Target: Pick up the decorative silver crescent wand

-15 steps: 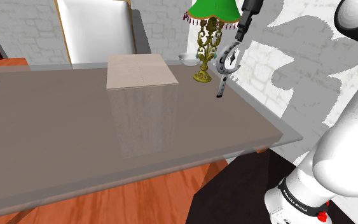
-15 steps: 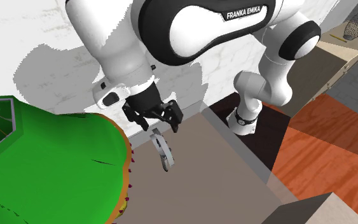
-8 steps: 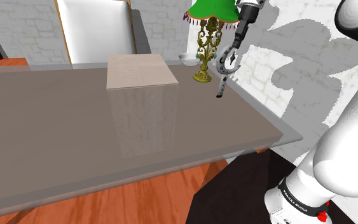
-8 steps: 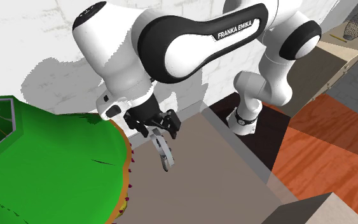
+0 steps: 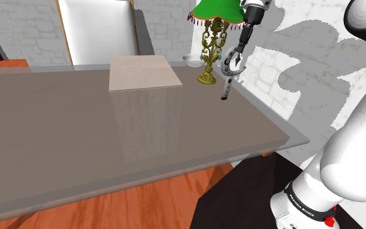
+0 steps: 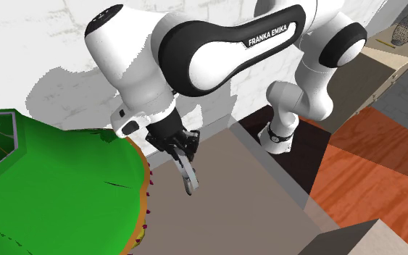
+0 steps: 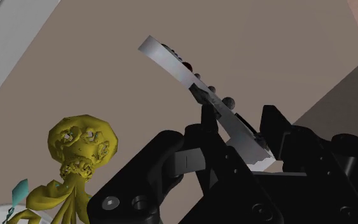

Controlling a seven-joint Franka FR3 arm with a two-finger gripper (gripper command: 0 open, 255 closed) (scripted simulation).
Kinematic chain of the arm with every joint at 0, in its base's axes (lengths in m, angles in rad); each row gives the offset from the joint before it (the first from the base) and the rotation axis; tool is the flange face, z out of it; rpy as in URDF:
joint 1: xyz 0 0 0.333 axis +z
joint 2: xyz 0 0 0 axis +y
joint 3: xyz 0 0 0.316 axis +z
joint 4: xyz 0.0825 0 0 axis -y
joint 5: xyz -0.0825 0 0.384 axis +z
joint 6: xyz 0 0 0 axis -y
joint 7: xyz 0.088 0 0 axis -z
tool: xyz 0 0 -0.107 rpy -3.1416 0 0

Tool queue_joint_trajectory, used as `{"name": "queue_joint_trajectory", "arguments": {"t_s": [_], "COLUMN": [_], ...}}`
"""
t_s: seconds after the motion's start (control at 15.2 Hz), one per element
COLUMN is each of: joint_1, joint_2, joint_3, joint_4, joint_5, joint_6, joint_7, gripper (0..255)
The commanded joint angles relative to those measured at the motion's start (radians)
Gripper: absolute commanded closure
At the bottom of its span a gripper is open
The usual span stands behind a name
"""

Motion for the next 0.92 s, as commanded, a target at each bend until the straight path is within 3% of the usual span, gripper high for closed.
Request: {"name": "queue_joint_trajectory", "arguments": {"t_s": [0.0, 0.86], "joint_1": [0.000, -0.032], "joint_2": [0.001, 0.067], "joint_3": [0.000, -0.013], "joint_4": [-0.001, 0.229], "joint_5": [0.000, 0.041], "joint_6": [0.000, -0.176], "joint_7": [0.000, 0.013], "gripper": [255, 255]}}
